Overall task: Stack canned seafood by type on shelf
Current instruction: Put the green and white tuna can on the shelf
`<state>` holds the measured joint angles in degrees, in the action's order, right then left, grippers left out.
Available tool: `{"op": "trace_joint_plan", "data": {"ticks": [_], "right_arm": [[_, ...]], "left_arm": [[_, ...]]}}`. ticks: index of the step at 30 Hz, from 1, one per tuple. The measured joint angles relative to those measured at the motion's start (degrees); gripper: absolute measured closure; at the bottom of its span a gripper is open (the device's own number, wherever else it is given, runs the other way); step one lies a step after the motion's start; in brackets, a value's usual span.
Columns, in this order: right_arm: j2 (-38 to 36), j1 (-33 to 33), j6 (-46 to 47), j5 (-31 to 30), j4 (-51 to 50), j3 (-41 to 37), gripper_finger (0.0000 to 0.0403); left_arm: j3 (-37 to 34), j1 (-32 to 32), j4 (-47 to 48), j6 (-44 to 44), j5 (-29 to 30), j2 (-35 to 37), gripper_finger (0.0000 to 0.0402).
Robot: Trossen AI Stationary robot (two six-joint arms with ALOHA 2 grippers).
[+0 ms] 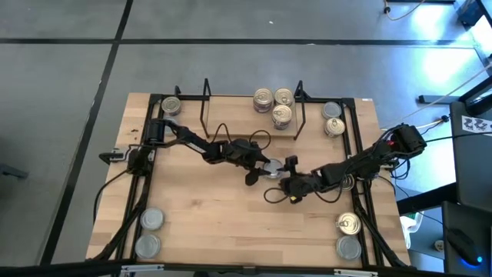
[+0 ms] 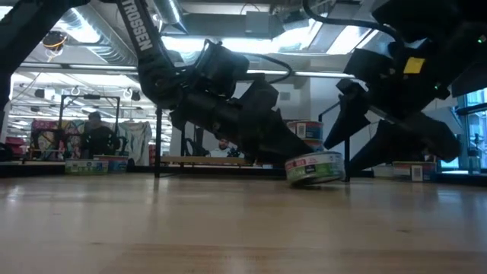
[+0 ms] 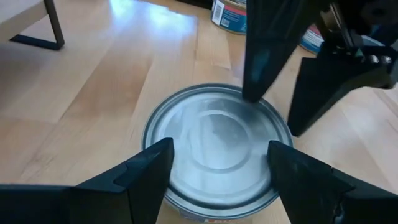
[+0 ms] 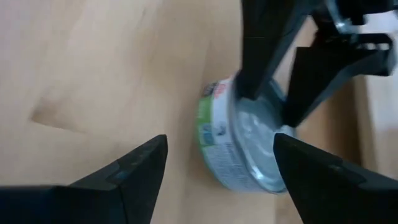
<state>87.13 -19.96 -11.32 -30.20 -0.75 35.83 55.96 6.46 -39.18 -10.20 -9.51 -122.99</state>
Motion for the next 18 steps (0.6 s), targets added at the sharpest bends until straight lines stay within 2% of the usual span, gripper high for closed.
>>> {"op": "trace_joint_plan", "data": {"ticks": [9,14,18], "right_arm": [[5.4,0.1,-7.9,-4.1,1.6,0.0,0.0109],[10.2,0.0,-12.8,-12.8,6.9,0.2,0.0109],[12.5,0.1,-16.5,-14.6,9.7,0.6,0.0118]], "left_arm": [[-0.1,-0.1,-0.7,-0.5,0.5,-0.1,0.0137],[-0.1,-0.1,-0.7,-0.5,0.6,-0.1,0.0137],[-0.1,-0.1,-0.7,-0.7,0.4,-0.1,0.0137]]}}
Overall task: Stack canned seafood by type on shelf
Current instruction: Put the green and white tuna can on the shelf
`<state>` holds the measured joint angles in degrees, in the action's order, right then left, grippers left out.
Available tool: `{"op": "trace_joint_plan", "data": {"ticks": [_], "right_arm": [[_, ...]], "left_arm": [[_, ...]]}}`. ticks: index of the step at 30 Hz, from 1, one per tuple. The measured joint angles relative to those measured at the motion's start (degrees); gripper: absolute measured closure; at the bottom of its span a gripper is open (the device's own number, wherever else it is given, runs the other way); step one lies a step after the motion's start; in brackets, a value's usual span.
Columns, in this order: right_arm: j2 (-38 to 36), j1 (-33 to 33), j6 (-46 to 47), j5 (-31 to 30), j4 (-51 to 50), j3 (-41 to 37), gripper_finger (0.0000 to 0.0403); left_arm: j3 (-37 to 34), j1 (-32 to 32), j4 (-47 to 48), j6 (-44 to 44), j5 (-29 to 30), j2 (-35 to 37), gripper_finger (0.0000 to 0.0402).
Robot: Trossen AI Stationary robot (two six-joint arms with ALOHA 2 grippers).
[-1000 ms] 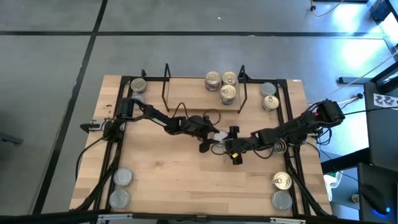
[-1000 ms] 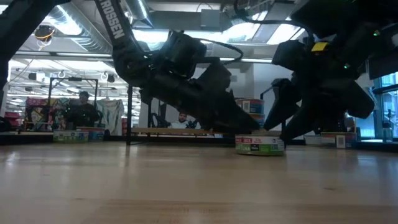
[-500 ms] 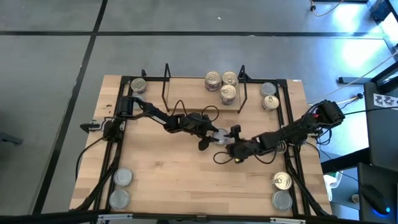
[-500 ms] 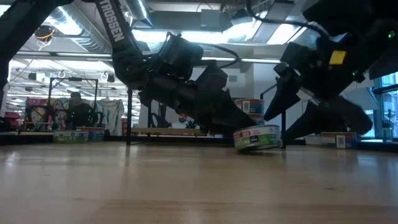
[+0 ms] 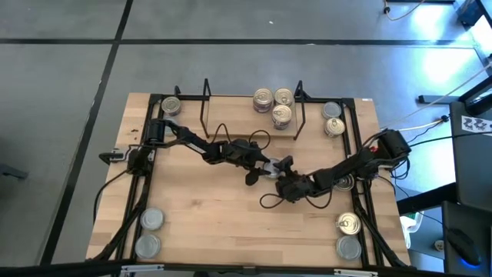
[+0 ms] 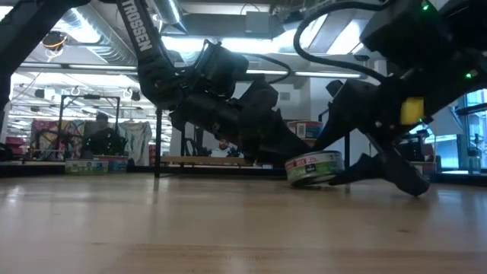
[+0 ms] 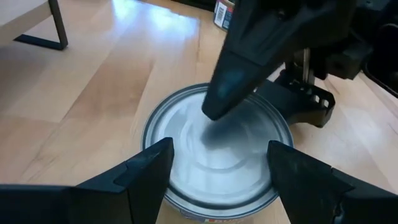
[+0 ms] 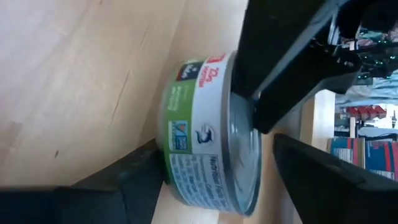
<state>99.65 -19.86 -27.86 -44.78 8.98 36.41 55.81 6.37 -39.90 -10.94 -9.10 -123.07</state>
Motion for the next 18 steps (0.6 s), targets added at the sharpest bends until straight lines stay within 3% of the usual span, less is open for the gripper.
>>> {"op": "trace_joint_plan", "data": {"ticks": [3,6,12,18], "right_arm": [[0.2,-0.1,0.3,0.7,-0.8,0.7,0.0166],[0.0,-0.1,2.2,1.0,-2.4,1.5,0.0249],[-0.3,-0.6,7.2,0.5,-7.4,3.2,0.0255],[-4.7,-5.2,10.7,3.5,-10.9,5.3,0.0258]], "left_arm": [[0.0,0.0,-0.1,-0.2,-0.1,0.0,0.0137],[-0.1,0.0,-1.0,-1.7,0.2,0.1,0.0137],[-0.2,-0.2,0.5,-2.9,0.6,1.7,0.0137],[-0.4,-1.8,12.7,-2.3,0.5,8.9,0.0137]]}}
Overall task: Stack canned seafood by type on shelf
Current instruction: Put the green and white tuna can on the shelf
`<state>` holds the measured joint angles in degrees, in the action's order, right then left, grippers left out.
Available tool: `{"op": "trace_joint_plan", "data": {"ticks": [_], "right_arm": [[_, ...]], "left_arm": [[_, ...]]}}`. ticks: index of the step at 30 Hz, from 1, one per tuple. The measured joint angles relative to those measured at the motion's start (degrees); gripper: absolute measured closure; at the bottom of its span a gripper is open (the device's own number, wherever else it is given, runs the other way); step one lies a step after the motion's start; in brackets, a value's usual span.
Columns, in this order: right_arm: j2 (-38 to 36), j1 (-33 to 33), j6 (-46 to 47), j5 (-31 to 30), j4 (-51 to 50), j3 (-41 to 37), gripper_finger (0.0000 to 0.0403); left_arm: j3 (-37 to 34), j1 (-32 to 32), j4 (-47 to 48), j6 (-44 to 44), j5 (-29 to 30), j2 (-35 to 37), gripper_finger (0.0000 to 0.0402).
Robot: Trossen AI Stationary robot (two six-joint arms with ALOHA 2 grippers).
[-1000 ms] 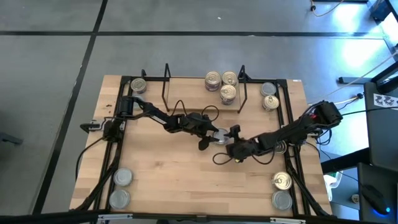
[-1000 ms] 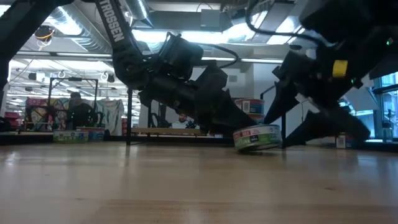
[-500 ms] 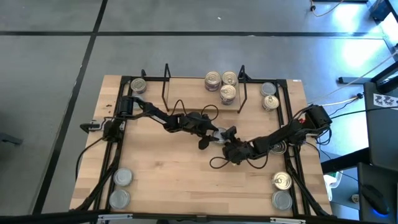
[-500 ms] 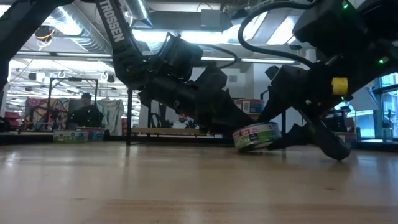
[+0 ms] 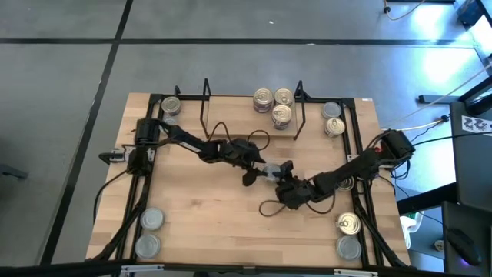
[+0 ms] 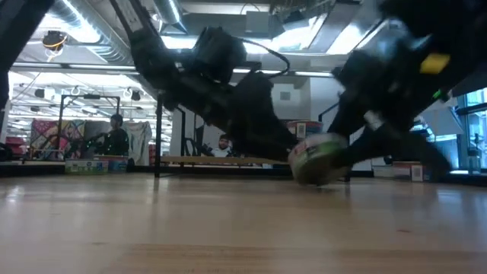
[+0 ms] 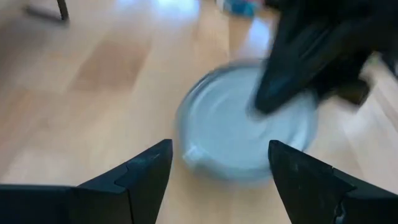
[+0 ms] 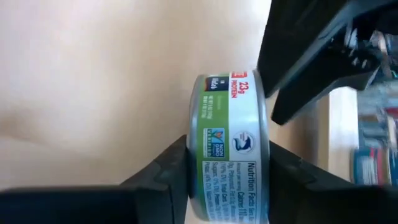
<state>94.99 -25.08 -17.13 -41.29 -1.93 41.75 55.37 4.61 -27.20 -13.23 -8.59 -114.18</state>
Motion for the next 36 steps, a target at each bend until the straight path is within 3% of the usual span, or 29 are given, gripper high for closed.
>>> {"op": "trace_joint_plan", "data": {"ticks": [5,9,17,25,36], "right_arm": [[-4.1,-2.9,-0.3,-1.0,-0.5,3.3,0.0259],[-4.7,-3.8,-1.0,0.8,0.2,6.8,0.0259],[-4.0,2.8,-4.6,0.7,5.1,9.7,0.0259],[-2.0,13.5,-10.5,8.0,17.6,9.8,0.0259],[8.5,27.6,-12.1,17.0,18.0,21.7,0.0259]], "left_arm": [[0.2,-3.8,12.3,3.4,8.0,8.9,0.0137],[-1.7,-7.8,16.9,6.2,12.8,15.7,0.0137],[-14.3,-13.8,19.8,6.0,26.2,31.2,0.0137],[-26.6,-16.2,17.7,-1.8,27.9,41.7,0.0137],[-29.6,-19.1,17.6,-4.7,28.2,42.8,0.0137]]}}
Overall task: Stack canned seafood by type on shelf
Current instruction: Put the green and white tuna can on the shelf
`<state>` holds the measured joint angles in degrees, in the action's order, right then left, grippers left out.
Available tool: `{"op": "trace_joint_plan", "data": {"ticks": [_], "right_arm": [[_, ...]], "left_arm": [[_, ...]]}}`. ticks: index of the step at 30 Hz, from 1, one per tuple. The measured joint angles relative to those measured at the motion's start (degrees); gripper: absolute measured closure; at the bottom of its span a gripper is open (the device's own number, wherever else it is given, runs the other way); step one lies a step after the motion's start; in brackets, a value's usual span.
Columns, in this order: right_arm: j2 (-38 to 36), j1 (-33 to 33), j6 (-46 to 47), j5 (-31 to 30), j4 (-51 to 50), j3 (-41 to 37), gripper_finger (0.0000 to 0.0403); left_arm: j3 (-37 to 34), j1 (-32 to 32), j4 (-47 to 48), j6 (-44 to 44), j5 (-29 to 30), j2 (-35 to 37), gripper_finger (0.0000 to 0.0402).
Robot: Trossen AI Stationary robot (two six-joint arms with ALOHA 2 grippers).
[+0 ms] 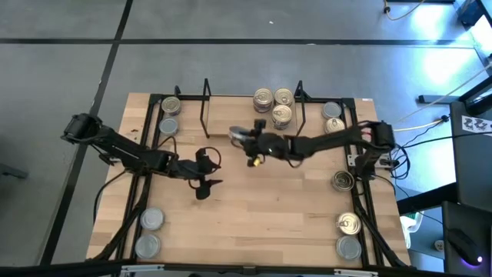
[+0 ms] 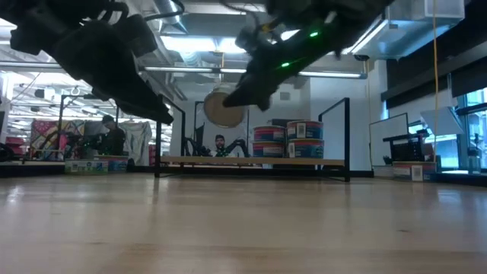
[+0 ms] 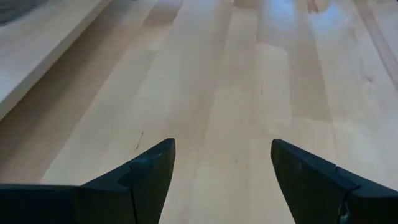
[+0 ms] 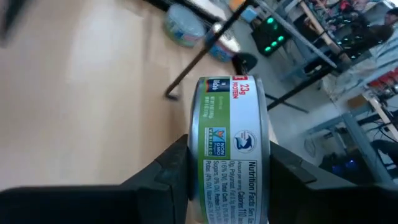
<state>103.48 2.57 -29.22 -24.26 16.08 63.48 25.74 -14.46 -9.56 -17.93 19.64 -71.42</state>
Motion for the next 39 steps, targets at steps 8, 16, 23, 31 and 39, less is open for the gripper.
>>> {"op": "trace_joint_plan", "data": {"ticks": [8,16,23,31,39], "right_arm": [[9.0,7.4,-1.2,5.8,-1.1,8.2,0.0259],[13.0,11.8,-1.6,6.5,-3.0,10.5,0.0259],[12.9,12.9,-1.2,7.4,-4.3,10.5,0.0201],[12.9,12.1,-1.1,10.3,-4.8,10.5,0.0102],[9.2,7.4,0.7,2.5,-17.0,10.4,0.0089]], "left_arm": [[0.0,-0.1,0.2,-0.1,0.0,0.0,0.0137],[0.1,0.9,0.0,1.1,0.2,0.0,0.0137],[0.1,3.1,-0.5,1.4,0.2,0.0,0.0137],[0.1,5.7,-0.7,1.1,0.1,0.0,0.0137],[2.0,11.4,-4.2,0.8,0.2,-0.6,0.0137]]}}
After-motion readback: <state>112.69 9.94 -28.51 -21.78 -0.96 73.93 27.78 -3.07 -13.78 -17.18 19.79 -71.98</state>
